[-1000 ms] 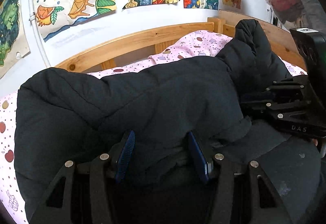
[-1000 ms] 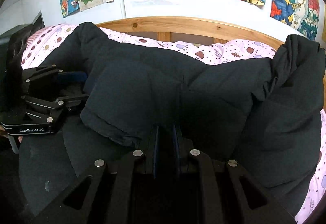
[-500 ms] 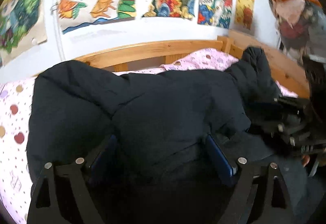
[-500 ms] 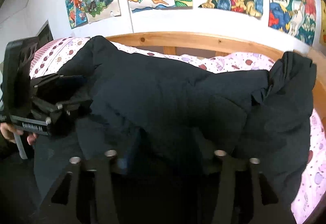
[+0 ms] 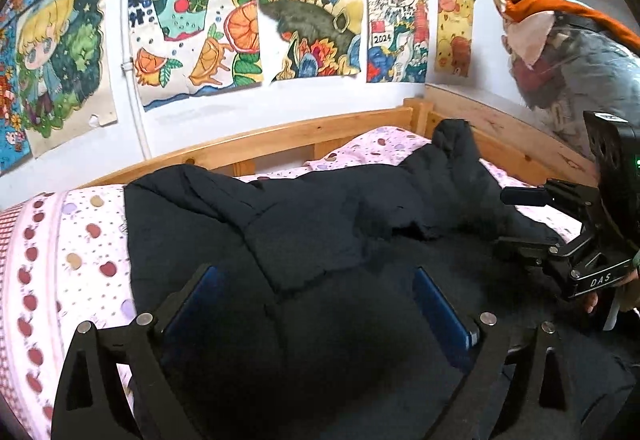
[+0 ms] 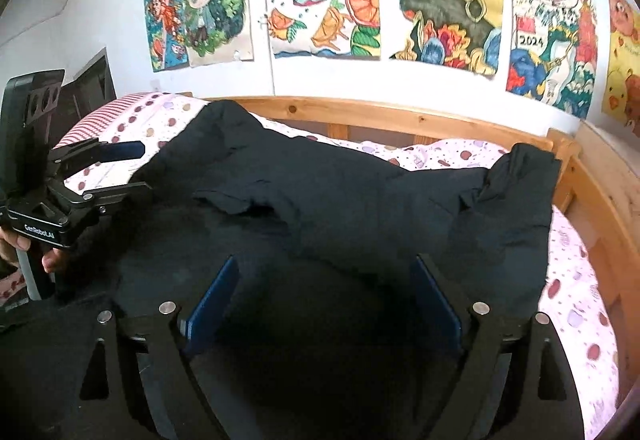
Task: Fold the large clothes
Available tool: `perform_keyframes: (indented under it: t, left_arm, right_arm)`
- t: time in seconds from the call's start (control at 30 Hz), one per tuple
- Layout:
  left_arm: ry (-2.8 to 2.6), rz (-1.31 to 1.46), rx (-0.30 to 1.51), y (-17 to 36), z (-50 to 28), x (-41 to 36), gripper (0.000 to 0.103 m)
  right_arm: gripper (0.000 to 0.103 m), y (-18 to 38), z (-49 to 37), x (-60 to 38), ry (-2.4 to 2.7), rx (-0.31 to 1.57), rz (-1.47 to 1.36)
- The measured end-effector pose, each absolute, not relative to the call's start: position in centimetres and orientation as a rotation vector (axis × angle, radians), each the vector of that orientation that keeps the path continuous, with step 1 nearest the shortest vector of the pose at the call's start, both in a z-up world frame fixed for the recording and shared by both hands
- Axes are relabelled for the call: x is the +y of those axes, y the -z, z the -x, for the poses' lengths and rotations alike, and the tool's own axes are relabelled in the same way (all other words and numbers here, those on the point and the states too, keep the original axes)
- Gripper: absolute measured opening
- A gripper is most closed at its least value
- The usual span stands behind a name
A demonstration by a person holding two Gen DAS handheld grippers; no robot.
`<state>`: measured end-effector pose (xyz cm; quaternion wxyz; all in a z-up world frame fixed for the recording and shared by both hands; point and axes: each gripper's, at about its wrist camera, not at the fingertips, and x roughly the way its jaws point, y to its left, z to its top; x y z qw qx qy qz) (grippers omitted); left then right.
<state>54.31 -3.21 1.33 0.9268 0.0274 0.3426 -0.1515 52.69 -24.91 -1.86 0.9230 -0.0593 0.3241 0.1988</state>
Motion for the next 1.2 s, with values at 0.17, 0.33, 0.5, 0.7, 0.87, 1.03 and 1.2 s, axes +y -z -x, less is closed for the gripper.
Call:
perform_keyframes:
  t: [0.17,0.33,0.5,0.7,0.87,1.03,1.2]
  left_arm:
    - [0.277,-0.11,0.689,-3.4,-50.6,-3.1,0.102]
    - [0.306,-0.128,0.677,-4.9,-46.3,-2.6,0.103]
    - [0.32,-0.14,0.681,-5.6,-43.0,-2.3,0.103]
    - [0.313,-0.133,0.684,-6.5,-41.0,-2.1,0.103]
    - [0.304,-0.126,0.683,-7.4,-39.0,-1.9,0.103]
    - [0.302,-0.142,0.674,-8.3,-36.5,-1.8,0.103]
    - [0.309,-0.132,0.657,-9.5,-33.4,-1.7,0.103]
  right_arm:
    - [0.094,0.3,-48.9,-25.2,-0.442,0.672,0.099]
    - [0.099,-0.9,-45.4,-24.9,-0.477,0.657,0.121]
    - [0.1,-2.2,-42.5,-24.2,-0.507,0.629,0.152]
    - [0.1,-3.2,-40.5,-23.2,-0.519,0.623,0.152]
    - [0.1,-4.0,-38.1,-22.4,-0.534,0.619,0.172]
    - [0.1,-4.8,-35.6,-21.7,-0.545,0.62,0.183]
    - [0.1,-5.2,-32.9,-21.6,-0.557,0.623,0.201]
